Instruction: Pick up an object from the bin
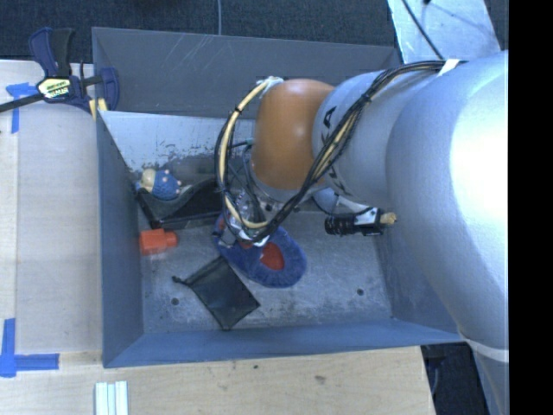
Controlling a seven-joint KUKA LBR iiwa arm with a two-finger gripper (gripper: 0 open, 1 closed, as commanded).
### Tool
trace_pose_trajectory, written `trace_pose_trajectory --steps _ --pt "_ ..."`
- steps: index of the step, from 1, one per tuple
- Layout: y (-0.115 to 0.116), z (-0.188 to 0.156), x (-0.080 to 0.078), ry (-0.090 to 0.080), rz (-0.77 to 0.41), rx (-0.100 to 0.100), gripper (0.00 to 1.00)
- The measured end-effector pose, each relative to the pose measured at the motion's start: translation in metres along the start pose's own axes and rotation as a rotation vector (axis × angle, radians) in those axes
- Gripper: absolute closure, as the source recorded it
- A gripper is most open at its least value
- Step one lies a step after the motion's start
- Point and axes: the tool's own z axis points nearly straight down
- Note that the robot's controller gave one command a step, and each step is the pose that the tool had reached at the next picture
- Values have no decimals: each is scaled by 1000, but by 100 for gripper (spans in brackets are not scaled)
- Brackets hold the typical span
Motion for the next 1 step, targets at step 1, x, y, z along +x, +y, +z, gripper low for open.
trace_pose_trajectory --steps 1 --pt "-59 -5 -42 18 -296 10 100"
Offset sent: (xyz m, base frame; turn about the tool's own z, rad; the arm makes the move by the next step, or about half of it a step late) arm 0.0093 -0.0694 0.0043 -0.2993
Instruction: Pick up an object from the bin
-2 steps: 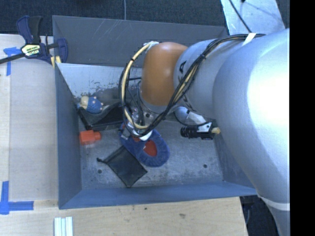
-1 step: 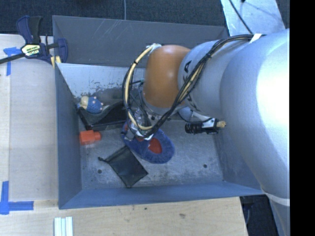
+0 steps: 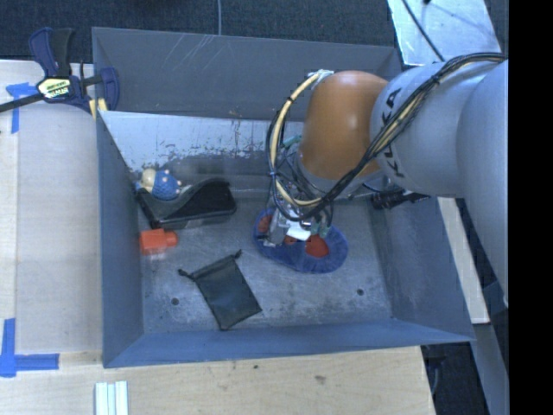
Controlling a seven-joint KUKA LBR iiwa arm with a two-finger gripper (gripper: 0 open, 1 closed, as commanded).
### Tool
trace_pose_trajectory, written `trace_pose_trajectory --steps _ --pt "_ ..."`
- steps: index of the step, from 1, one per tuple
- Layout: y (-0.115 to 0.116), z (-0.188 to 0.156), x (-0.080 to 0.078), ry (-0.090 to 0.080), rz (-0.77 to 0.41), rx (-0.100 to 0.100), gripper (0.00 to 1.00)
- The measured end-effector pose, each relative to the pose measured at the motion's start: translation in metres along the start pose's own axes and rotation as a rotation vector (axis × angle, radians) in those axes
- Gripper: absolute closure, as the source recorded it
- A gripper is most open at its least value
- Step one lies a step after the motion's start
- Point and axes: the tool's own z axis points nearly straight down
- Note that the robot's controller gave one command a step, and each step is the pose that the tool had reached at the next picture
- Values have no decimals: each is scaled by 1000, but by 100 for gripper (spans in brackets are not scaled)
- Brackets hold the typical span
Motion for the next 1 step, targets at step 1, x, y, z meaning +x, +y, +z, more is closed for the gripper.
trace_pose_trajectory --steps 1 --pt "-12 -23 26 5 -26 0 100"
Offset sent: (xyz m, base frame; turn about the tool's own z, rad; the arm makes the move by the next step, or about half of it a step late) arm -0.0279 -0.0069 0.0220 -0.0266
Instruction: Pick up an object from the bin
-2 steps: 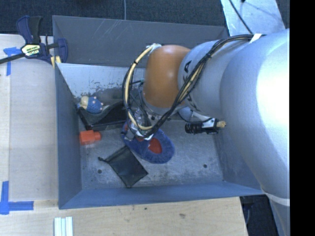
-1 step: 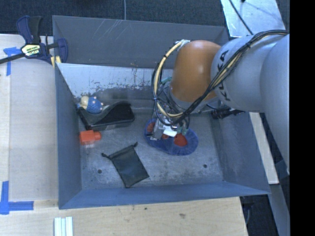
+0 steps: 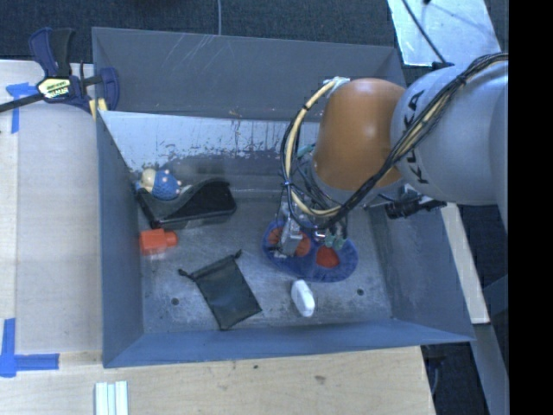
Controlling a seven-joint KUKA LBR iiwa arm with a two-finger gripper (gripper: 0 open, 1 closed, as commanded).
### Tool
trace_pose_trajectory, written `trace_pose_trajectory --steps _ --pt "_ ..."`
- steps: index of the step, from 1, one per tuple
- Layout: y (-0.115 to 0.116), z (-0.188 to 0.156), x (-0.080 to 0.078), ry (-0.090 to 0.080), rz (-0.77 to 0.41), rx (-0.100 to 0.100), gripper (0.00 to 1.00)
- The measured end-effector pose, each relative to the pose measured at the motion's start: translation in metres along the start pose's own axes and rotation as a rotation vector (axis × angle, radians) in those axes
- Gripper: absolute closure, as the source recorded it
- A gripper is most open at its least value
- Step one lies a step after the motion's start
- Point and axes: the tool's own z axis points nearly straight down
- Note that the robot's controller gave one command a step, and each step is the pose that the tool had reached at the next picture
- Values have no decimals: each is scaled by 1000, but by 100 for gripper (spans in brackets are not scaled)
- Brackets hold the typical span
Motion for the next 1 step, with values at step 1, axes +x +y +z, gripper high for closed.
trace_pose_trajectory --steps 1 --pt "14 -72 2 -9 -3 -3 100"
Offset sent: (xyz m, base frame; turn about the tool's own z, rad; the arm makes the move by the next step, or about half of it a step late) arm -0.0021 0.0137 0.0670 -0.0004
